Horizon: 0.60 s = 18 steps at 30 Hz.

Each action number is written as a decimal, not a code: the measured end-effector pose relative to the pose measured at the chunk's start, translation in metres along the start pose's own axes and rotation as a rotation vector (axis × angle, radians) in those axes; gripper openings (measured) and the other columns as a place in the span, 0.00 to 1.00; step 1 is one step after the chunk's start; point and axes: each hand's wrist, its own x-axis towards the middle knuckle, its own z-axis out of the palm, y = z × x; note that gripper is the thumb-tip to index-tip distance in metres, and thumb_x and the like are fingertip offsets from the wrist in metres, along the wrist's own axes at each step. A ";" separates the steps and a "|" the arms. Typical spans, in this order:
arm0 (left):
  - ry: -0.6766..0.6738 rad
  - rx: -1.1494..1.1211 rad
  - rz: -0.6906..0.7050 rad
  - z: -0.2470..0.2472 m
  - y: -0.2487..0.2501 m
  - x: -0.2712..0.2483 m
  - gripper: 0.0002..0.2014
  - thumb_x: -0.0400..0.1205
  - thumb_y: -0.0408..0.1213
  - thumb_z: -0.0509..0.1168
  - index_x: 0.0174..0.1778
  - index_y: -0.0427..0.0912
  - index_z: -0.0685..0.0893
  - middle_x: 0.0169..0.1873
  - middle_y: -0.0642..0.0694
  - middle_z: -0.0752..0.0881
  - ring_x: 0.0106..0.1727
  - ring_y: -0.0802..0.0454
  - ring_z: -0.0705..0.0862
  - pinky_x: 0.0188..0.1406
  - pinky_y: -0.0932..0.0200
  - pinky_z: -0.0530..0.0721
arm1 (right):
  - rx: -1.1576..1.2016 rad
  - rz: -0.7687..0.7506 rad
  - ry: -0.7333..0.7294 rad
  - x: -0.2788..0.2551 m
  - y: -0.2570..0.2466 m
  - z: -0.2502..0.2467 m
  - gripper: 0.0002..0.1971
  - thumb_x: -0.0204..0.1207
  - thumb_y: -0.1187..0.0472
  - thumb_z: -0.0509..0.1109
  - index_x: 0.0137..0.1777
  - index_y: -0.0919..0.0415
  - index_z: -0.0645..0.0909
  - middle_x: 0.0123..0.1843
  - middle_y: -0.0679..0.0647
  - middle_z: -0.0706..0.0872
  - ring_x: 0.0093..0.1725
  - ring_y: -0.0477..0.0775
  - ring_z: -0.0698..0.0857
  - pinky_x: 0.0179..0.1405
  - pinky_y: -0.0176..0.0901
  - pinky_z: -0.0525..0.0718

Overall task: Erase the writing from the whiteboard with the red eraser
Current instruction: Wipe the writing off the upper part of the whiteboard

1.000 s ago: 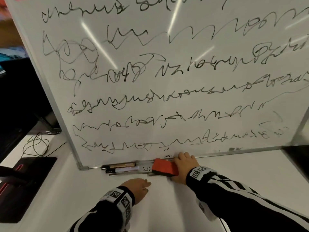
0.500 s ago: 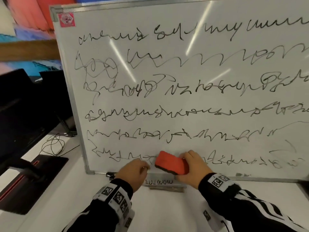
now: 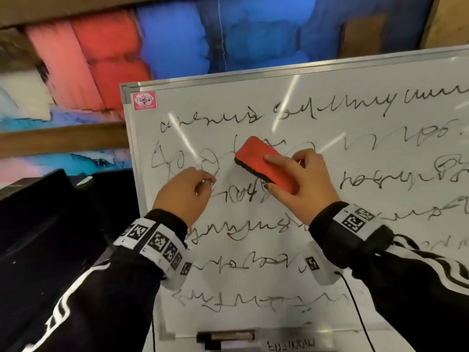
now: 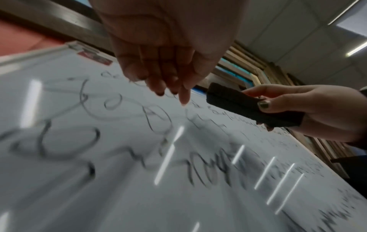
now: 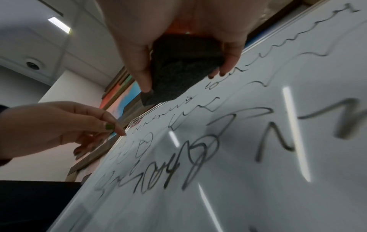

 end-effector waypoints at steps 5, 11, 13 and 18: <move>0.180 0.035 0.164 -0.037 -0.013 0.059 0.12 0.82 0.35 0.59 0.55 0.46 0.85 0.45 0.49 0.77 0.47 0.51 0.78 0.51 0.61 0.72 | -0.082 -0.033 0.125 0.049 -0.018 0.013 0.26 0.71 0.53 0.72 0.70 0.45 0.75 0.58 0.57 0.68 0.59 0.58 0.67 0.62 0.48 0.71; 0.361 0.134 0.257 -0.063 -0.022 0.125 0.15 0.79 0.29 0.58 0.59 0.42 0.84 0.55 0.39 0.79 0.61 0.40 0.75 0.62 0.55 0.67 | -0.174 -0.096 0.200 0.094 -0.027 0.024 0.26 0.70 0.54 0.73 0.70 0.48 0.76 0.61 0.63 0.70 0.60 0.63 0.68 0.62 0.50 0.69; 0.396 0.183 0.288 -0.070 -0.028 0.142 0.18 0.77 0.28 0.56 0.59 0.42 0.85 0.55 0.37 0.80 0.59 0.37 0.76 0.60 0.52 0.67 | -0.213 -0.156 0.184 0.105 -0.033 0.031 0.26 0.70 0.54 0.74 0.70 0.50 0.77 0.61 0.65 0.71 0.60 0.64 0.69 0.61 0.51 0.70; 0.355 0.239 0.281 -0.083 -0.048 0.165 0.19 0.77 0.28 0.56 0.60 0.45 0.84 0.57 0.41 0.81 0.61 0.39 0.75 0.60 0.49 0.69 | -0.229 -0.292 0.203 0.121 -0.051 0.048 0.25 0.69 0.55 0.75 0.67 0.56 0.80 0.60 0.69 0.76 0.59 0.69 0.74 0.58 0.55 0.72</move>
